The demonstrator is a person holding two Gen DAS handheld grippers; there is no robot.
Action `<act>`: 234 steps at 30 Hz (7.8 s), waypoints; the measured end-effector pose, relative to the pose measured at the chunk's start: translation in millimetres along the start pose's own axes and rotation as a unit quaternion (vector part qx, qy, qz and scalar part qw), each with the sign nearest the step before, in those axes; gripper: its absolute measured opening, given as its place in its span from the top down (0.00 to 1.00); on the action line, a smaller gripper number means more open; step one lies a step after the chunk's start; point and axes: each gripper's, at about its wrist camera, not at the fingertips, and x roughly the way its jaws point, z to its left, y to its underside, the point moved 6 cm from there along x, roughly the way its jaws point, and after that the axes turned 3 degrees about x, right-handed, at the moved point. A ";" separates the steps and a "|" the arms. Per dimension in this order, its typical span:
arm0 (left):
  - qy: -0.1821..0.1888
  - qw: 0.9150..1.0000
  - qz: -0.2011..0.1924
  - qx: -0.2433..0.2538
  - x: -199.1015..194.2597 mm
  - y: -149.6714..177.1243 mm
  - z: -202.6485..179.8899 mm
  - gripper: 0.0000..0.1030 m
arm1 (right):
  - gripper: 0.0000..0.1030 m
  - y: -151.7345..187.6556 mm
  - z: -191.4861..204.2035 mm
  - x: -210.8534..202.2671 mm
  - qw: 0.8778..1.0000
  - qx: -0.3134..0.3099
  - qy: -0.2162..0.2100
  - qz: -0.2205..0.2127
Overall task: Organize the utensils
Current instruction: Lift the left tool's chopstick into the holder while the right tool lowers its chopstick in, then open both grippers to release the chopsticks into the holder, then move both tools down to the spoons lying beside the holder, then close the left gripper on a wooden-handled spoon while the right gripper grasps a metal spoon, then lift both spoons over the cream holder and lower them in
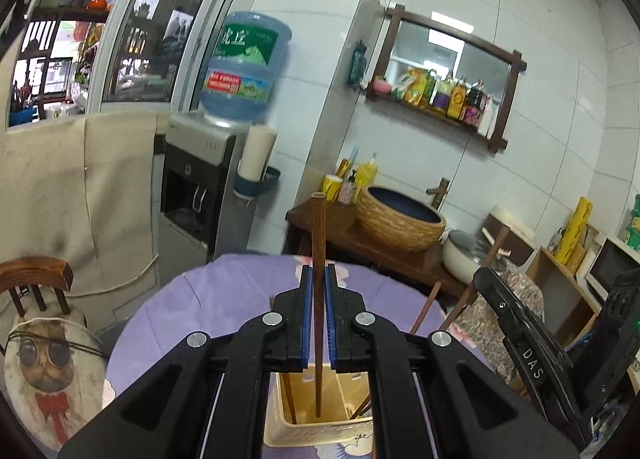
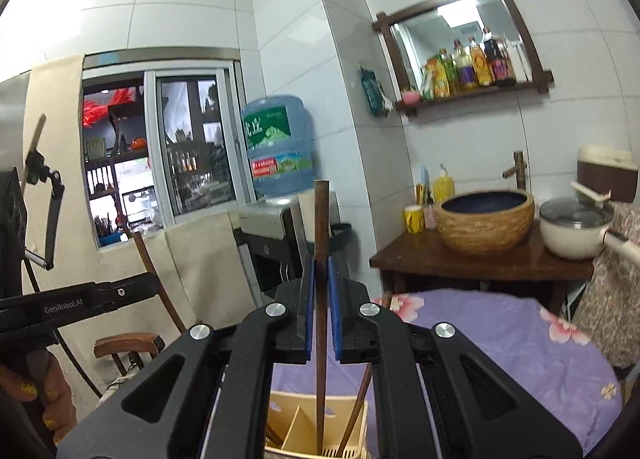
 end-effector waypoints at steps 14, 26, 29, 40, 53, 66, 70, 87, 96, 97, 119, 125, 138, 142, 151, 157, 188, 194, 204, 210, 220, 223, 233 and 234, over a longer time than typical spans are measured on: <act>-0.004 0.998 0.068 0.018 36.0 69.6 -0.7 0.94 | 0.93 61.7 -22.5 14.4 0.998 0.018 0.008 0.058; -0.002 0.998 0.048 0.030 25.2 76.0 -6.9 0.82 | 0.55 65.4 -24.1 3.8 0.999 -0.006 0.017 0.044; -0.002 0.999 0.025 0.026 7.2 76.7 -5.0 0.48 | 0.53 64.8 -26.8 -6.9 0.999 -0.013 0.025 0.041; -0.015 0.999 0.030 -0.024 -30.2 119.0 24.9 0.08 | 0.38 103.7 -37.0 -55.4 0.992 -0.002 0.022 0.123; -0.057 0.988 0.141 0.009 -28.2 207.9 53.3 0.08 | 0.37 198.0 -71.2 -80.4 0.966 0.000 0.084 0.243; -0.038 0.981 0.187 0.040 -27.3 247.8 29.4 0.21 | 0.37 253.6 -74.9 -87.6 0.947 0.010 0.085 0.309; -0.014 0.977 0.209 0.046 -28.2 259.7 14.5 0.30 | 0.37 257.0 -77.8 -90.0 0.946 0.016 0.088 0.312; 0.016 0.957 0.282 0.070 -6.4 299.1 -23.9 0.67 | 0.37 259.6 -84.5 -98.7 0.944 0.031 0.088 0.317; 0.016 0.955 0.289 0.067 2.9 296.0 -26.6 0.84 | 0.37 263.1 -79.7 -95.3 0.943 0.028 0.081 0.323; 0.016 0.955 0.290 0.065 3.6 295.6 -26.2 0.84 | 0.37 263.4 -79.2 -95.0 0.942 0.026 0.081 0.323; 0.012 0.966 0.259 0.009 -2.1 271.6 7.8 0.85 | 0.38 266.4 -29.4 -84.0 0.939 -0.020 0.032 0.342; -0.003 0.968 0.252 -0.010 -5.2 266.3 26.7 0.85 | 0.43 278.1 4.3 -79.1 0.933 -0.041 0.005 0.357; -0.013 0.969 0.245 -0.020 -6.7 262.0 47.1 0.85 | 0.62 293.2 9.2 -54.0 0.926 -0.001 0.043 0.375; -0.010 0.969 0.246 -0.020 -6.2 263.8 48.1 0.85 | 0.62 292.8 10.4 -47.9 0.925 0.005 0.048 0.376; -0.009 0.970 0.243 -0.020 -8.1 261.8 50.9 0.85 | 0.62 294.9 18.6 -43.8 0.924 -0.020 0.069 0.375; -0.007 0.970 0.242 -0.019 -7.7 261.1 50.6 0.85 | 0.64 297.1 13.4 -43.5 0.922 -0.021 0.073 0.380; -0.003 0.972 0.235 -0.017 -9.1 255.4 47.2 0.85 | 0.64 300.1 20.1 -51.8 0.928 -0.031 0.053 0.367; 0.003 0.976 0.220 -0.011 -14.6 245.8 41.3 0.86 | 0.64 275.7 14.0 -61.8 0.941 -0.007 0.029 0.336; 0.012 0.989 0.149 -0.006 -41.8 202.6 32.0 0.85 | 0.64 218.9 11.8 -86.8 0.963 0.004 0.002 0.270; 0.009 0.993 0.118 0.004 -51.6 182.7 27.5 0.86 | 0.64 195.6 16.9 -97.0 0.969 0.007 -0.014 0.246; 0.030 0.993 0.111 0.013 -50.2 164.5 19.1 0.86 | 0.64 185.2 22.5 -82.5 0.973 0.015 -0.052 0.225; 0.038 0.993 0.108 0.013 -48.9 156.6 18.1 0.86 | 0.64 180.6 22.0 -78.2 0.975 0.006 -0.052 0.218; 0.077 0.992 0.100 0.018 -47.5 120.0 6.0 0.86 | 0.64 135.1 27.1 -59.5 0.984 -0.021 -0.055 0.169; 0.081 0.992 0.094 0.023 -49.5 111.9 2.9 0.86 | 0.64 127.9 29.2 -55.9 0.985 -0.026 -0.055 0.163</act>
